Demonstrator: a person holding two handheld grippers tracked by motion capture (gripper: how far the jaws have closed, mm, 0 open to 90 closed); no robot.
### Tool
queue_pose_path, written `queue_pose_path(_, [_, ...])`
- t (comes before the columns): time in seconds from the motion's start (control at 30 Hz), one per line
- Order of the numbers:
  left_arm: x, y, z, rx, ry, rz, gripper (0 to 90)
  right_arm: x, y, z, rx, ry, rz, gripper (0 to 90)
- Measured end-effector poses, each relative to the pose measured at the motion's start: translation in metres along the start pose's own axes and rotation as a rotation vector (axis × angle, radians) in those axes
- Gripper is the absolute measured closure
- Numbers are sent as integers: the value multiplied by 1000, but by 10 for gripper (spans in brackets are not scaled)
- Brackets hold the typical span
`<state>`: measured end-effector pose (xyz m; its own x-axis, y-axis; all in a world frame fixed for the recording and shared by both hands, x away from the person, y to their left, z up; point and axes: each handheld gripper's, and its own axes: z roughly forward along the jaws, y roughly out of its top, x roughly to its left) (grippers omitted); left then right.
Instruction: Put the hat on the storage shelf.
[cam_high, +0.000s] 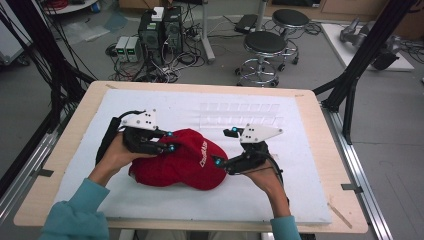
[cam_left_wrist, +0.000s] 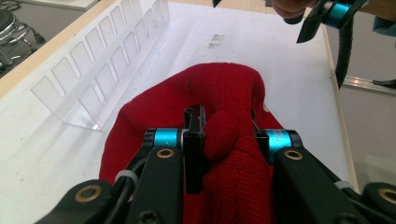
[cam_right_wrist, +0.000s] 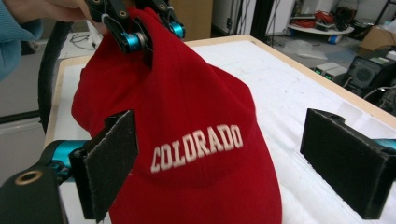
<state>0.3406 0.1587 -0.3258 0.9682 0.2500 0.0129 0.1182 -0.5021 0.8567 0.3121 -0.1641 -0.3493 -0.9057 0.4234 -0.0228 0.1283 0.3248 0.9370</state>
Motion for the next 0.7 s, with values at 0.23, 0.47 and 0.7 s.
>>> queue_pose_path(0.23, [-2, 6, 2, 3, -8, 8, 748, 3, 8, 16, 20, 55, 5, 103])
queue_pose_path(0.47, [-4, 11, 7, -1, -29, 22, 748, 1, 15, 31, 47, 108, -29, 148])
queue_pose_path(0.7, [-4, 13, 9, 3, -42, 32, 748, 0, 13, 39, 79, 120, -42, 166])
